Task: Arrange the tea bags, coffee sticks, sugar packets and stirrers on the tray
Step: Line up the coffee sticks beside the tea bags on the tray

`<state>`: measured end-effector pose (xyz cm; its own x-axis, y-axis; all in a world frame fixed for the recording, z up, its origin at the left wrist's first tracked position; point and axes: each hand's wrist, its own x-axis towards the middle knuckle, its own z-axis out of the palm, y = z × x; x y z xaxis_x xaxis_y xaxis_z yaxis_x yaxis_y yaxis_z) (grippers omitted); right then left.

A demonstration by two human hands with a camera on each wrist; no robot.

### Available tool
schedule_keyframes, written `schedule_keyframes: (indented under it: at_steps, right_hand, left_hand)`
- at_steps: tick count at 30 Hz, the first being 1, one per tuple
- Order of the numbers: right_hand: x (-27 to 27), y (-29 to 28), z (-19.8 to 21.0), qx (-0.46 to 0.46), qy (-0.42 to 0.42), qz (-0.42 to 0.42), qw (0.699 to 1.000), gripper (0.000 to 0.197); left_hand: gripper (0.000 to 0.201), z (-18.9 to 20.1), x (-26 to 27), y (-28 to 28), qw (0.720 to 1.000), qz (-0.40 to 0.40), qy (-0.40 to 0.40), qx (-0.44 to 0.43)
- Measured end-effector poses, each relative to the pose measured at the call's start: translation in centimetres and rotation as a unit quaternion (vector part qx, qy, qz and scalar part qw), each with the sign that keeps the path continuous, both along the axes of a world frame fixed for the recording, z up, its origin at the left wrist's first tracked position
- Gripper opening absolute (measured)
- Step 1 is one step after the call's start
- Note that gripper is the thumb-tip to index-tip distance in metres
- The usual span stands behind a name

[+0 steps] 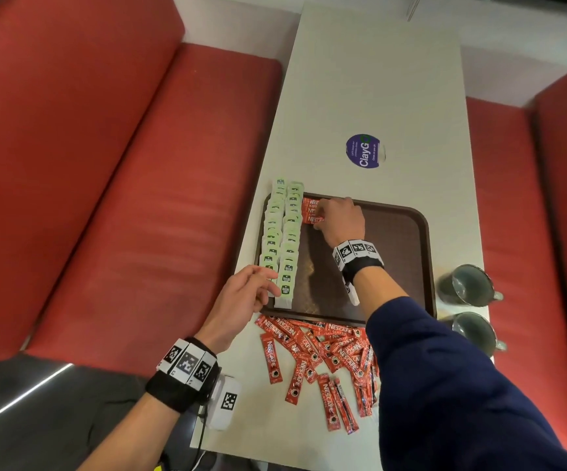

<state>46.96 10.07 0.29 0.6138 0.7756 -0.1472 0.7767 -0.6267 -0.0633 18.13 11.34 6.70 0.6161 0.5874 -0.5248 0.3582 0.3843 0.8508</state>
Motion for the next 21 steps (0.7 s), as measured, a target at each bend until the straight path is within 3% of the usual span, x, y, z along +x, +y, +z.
schedule_keyframes:
  at_steps: [4, 8, 11, 15, 19, 21]
  right_hand:
    - [-0.2, -0.4, 0.7, 0.029, 0.02, -0.013, 0.999, 0.046]
    - [-2.3, -1.9, 3.8, 0.132, 0.083, -0.06, 0.986, 0.032]
    - [-6.0, -4.3, 7.5, 0.219, 0.199, -0.088, 0.951, 0.024]
    - [-12.1, -9.1, 12.4, 0.234, 0.381, -0.006, 0.894, 0.024]
    - [-15.7, -12.5, 13.3, 0.222, 0.424, 0.023, 0.878, 0.015]
    - [-16.6, -13.8, 13.6, 0.258, 0.457, 0.0, 0.851, 0.011]
  left_hand:
    - [0.037, 0.5, -0.3, -0.3, 0.999, -0.02, -0.03, 0.005]
    - [0.039, 1.3, -0.8, -0.6, 0.998, -0.033, -0.062, 0.002]
    - [0.045, 1.7, -1.0, -1.2, 0.997, -0.024, -0.068, -0.012]
    - [0.07, 3.1, -1.0, -2.6, 0.994, -0.031, -0.088, -0.059]
    - [0.069, 5.2, -1.2, -4.3, 0.992, -0.056, -0.1, -0.056]
    - [0.064, 6.2, -1.4, -5.1, 0.992, -0.079, -0.094, -0.031]
